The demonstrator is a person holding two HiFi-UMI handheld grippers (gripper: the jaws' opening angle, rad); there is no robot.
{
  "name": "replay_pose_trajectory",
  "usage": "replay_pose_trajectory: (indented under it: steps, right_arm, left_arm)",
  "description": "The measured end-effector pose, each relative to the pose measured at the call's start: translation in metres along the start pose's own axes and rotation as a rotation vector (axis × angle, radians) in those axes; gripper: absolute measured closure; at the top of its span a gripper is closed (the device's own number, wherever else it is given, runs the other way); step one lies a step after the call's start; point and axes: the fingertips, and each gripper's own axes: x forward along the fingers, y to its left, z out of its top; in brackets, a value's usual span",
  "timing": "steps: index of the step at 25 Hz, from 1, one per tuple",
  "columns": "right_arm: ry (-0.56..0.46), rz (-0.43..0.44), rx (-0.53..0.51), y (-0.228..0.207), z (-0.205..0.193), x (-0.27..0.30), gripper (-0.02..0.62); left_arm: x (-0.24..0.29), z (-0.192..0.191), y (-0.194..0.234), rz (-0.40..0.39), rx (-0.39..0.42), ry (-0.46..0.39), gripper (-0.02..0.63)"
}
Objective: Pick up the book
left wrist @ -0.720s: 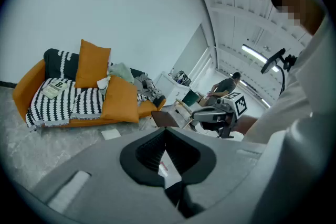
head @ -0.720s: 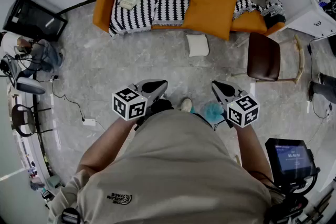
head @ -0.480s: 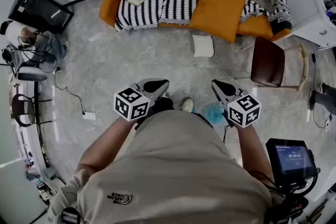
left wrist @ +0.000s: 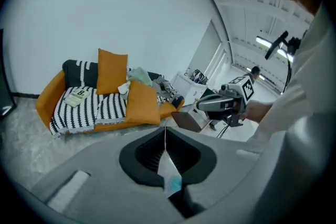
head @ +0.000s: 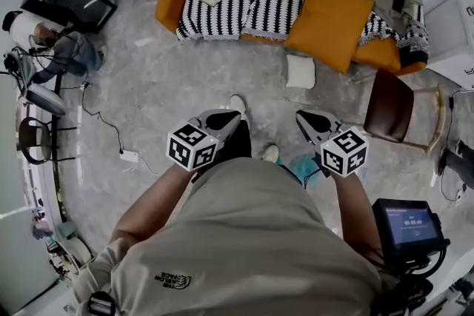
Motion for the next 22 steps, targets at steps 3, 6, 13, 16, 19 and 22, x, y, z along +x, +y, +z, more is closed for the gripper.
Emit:
replay_pose_trajectory:
  steps: [3,6,13,16,19,22]
  right_arm:
    - [0.015,-0.009,-0.017,-0.015,0.021,0.029,0.578]
    - [0.032,-0.029,-0.017,-0.037,0.051,0.061,0.574]
    - [0.087,-0.041,-0.034,-0.086,0.130,0.179,0.492]
    - [0.108,-0.012,-0.026,-0.108,0.155,0.242,0.492]
    - [0.140,0.024,-0.043,-0.122,0.179,0.294,0.492]
    - [0.181,0.050,-0.075,-0.137,0.198,0.335,0.492]
  left_arm:
    - [0.010,0.012,0.035,0.011,0.032,0.002,0.597]
    - [0.023,0.037,0.081,0.010,0.020,-0.010,0.595]
    - [0.026,0.106,0.214,0.026,-0.032,-0.069,0.543]
    - [0.031,0.114,0.269,0.040,-0.091,-0.090,0.540]
    - [0.034,0.119,0.314,0.054,-0.187,-0.135,0.538]
    - [0.035,0.123,0.350,0.075,-0.265,-0.179,0.538]
